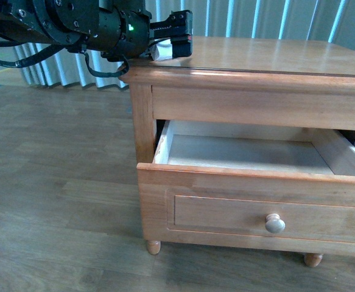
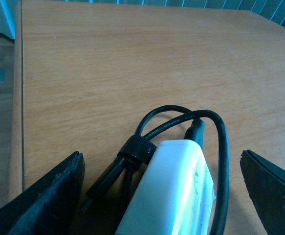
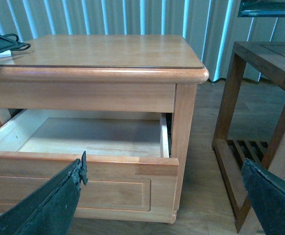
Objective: Put charger into drawer
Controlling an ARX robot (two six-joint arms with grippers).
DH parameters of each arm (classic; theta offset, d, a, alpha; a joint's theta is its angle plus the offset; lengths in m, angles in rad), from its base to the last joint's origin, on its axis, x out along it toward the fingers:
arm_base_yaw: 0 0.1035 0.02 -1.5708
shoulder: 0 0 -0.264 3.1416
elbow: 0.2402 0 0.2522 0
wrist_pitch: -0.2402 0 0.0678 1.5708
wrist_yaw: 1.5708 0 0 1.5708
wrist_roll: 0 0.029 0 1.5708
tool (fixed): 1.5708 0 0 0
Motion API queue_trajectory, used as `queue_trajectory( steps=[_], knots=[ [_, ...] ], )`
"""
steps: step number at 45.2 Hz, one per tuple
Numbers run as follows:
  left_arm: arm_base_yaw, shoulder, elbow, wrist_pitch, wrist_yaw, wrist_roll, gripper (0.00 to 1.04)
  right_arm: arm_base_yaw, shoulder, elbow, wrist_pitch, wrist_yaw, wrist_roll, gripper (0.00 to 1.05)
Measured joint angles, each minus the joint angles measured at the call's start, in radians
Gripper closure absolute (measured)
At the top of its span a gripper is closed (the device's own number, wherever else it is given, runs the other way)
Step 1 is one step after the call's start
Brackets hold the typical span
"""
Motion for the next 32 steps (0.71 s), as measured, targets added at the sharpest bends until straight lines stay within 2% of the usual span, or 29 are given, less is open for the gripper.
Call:
queue_trajectory(
  steps=[7, 10, 18, 19, 25, 30, 32],
  knots=[
    [-0.005, 0.01, 0.013, -0.002, 0.01, 0.002, 0.06, 0.0, 0.0, 0.0, 0.0, 0.0, 0.0, 0.08],
    [-0.007, 0.01, 0.013, 0.0, 0.012, 0.005, 0.12, 0.0, 0.0, 0.0, 0.0, 0.0, 0.0, 0.08],
    [-0.012, 0.012, 0.014, 0.005, 0.018, 0.005, 0.38, 0.0, 0.0, 0.0, 0.0, 0.0, 0.0, 0.08],
    [-0.014, 0.013, 0.016, 0.005, 0.019, 0.003, 0.45, 0.0, 0.0, 0.0, 0.0, 0.0, 0.0, 0.08],
    [-0.016, 0.015, 0.017, 0.008, 0.02, -0.002, 0.6, 0.0, 0.0, 0.0, 0.0, 0.0, 0.0, 0.08],
    [-0.02, 0.015, 0.016, 0.023, 0.024, -0.009, 0.77, 0.0, 0.0, 0.0, 0.0, 0.0, 0.0, 0.08],
    [-0.021, 0.015, 0.013, 0.032, 0.023, -0.01, 0.79, 0.0, 0.0, 0.0, 0.0, 0.0, 0.0, 0.08]
  ],
)
